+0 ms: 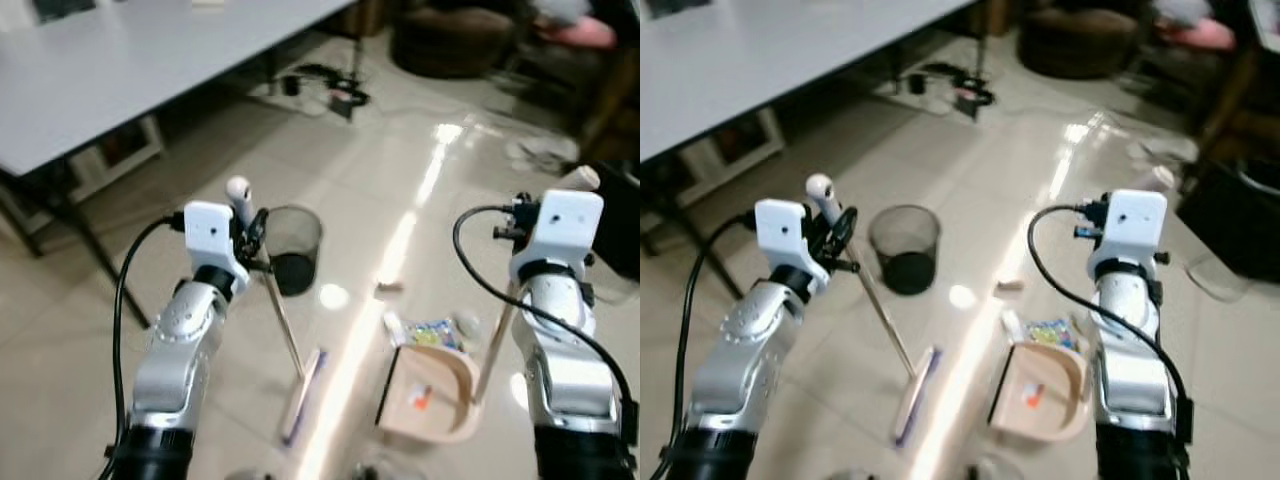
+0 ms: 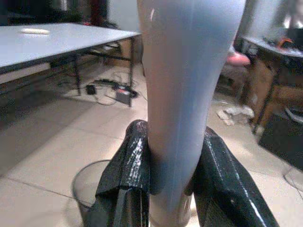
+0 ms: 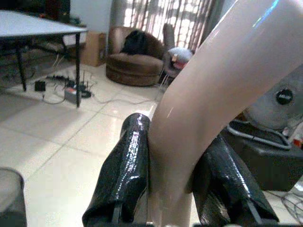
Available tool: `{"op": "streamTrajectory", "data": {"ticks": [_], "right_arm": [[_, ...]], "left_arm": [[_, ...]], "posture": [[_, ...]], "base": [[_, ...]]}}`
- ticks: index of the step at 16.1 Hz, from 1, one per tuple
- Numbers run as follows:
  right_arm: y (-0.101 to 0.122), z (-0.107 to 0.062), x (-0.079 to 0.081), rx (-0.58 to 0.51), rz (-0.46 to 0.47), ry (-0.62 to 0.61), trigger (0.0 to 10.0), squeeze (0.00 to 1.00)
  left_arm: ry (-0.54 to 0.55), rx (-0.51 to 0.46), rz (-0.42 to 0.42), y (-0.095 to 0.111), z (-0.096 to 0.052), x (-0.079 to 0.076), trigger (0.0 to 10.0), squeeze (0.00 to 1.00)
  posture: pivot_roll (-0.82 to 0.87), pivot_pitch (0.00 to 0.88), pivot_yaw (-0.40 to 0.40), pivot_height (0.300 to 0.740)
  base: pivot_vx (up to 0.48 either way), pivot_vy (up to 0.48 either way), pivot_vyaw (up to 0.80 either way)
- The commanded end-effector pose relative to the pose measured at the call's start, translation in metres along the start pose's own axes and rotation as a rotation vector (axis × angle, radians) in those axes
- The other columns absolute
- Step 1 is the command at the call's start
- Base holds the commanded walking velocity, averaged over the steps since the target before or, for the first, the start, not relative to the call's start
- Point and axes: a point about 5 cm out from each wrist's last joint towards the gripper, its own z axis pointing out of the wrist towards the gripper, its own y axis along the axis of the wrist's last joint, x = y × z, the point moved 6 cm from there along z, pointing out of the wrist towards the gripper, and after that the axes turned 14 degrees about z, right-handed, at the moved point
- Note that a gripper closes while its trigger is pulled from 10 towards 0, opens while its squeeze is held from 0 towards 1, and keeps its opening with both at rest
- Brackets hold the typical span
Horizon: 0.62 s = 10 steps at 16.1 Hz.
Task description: Sweep floor
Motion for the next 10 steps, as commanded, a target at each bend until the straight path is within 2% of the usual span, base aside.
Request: {"op": "streamTrajectory", "data": {"ticks": [1, 5, 8, 10], "right_arm": [[-0.003, 0.000, 0.001, 0.021, -0.015, 0.008, 10.0, 0.00], [-0.006, -0.011, 0.008, 0.021, 0.009, 0.020, 10.0, 0.00], [-0.007, -0.017, 0.003, 0.018, 0.001, 0.008, 10.0, 0.00], [-0.014, -0.020, -0.001, 0.048, 0.029, 0.005, 10.0, 0.00]], "left_arm": [[-0.021, -0.025, 0.048, 0.008, 0.001, -0.007, 10.0, 0.00], [-0.024, -0.071, 0.086, 0.016, 0.003, -0.006, 10.0, 0.00], [-0.040, -0.081, 0.076, 0.018, 0.003, -0.006, 10.0, 0.00], [-0.041, -0.083, 0.077, 0.017, 0.002, -0.006, 10.0, 0.00]], "posture": [[-0.03, 0.083, -0.010, 0.740], [-0.04, 0.090, 0.008, 0.740], [-0.05, 0.091, 0.009, 0.740], [-0.05, 0.088, 0.008, 0.740]], "base": [[0.000, 0.000, -0.80], [0.000, 0.000, -0.80], [0.000, 0.000, -0.80], [0.261, 0.000, -0.79]]}}
